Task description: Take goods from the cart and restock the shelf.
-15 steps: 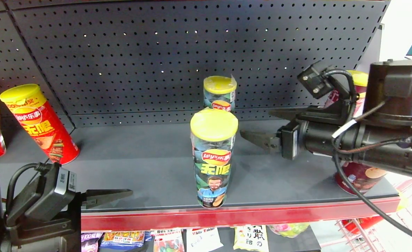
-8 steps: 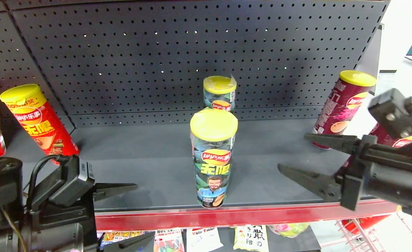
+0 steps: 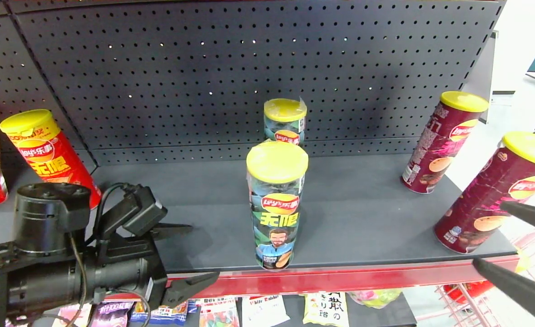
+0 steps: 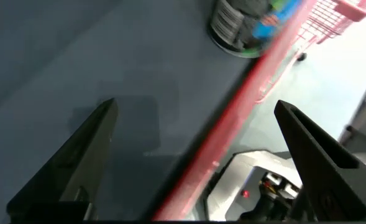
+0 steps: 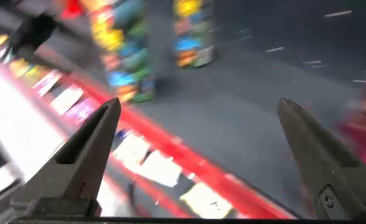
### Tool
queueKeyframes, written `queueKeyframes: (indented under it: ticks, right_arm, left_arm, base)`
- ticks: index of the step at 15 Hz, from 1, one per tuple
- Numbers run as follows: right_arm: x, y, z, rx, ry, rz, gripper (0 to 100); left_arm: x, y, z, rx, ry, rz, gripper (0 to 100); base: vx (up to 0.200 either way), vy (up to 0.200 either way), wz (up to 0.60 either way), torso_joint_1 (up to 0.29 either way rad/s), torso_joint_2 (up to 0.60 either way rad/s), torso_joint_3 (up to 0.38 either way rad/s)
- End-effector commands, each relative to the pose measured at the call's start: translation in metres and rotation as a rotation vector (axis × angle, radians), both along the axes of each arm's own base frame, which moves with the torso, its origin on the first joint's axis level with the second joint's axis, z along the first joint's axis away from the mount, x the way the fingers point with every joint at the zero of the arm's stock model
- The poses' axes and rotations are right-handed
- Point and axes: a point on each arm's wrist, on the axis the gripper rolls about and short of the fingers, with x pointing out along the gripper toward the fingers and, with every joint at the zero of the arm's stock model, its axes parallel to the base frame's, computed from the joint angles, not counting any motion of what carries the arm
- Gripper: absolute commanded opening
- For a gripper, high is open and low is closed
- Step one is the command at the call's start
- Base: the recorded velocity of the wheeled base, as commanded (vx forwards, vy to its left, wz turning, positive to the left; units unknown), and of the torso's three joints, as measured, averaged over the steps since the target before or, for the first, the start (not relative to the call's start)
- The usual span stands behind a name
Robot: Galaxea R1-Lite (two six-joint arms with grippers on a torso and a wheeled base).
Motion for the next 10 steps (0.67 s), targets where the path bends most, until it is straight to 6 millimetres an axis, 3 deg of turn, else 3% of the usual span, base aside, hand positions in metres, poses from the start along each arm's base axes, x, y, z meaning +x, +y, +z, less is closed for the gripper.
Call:
queueKeyframes:
  ticks: [1,6,10]
  right_arm:
    - [-0.020,-0.023,0.005,0.053,-0.077,-0.131,100]
    - [-0.049,-0.044,-0.003,0.132,-0.064,-0.326,100]
    - [-0.050,-0.045,-0.004,0.135,-0.069,-0.357,100]
  left_arm:
    - [0.019,-0.012,-0.007,0.020,0.030,-0.006,100]
    - [0.038,-0.024,-0.011,0.033,0.031,-0.005,100]
    - [0.048,-0.033,-0.012,0.035,0.030,-0.016,100]
  base:
    - [0.000,0.000,0.00,0.000,0.00,0.000]
    - [0.000,0.000,0.00,0.000,0.00,0.000]
    - [0.000,0.000,0.00,0.000,0.00,0.000]
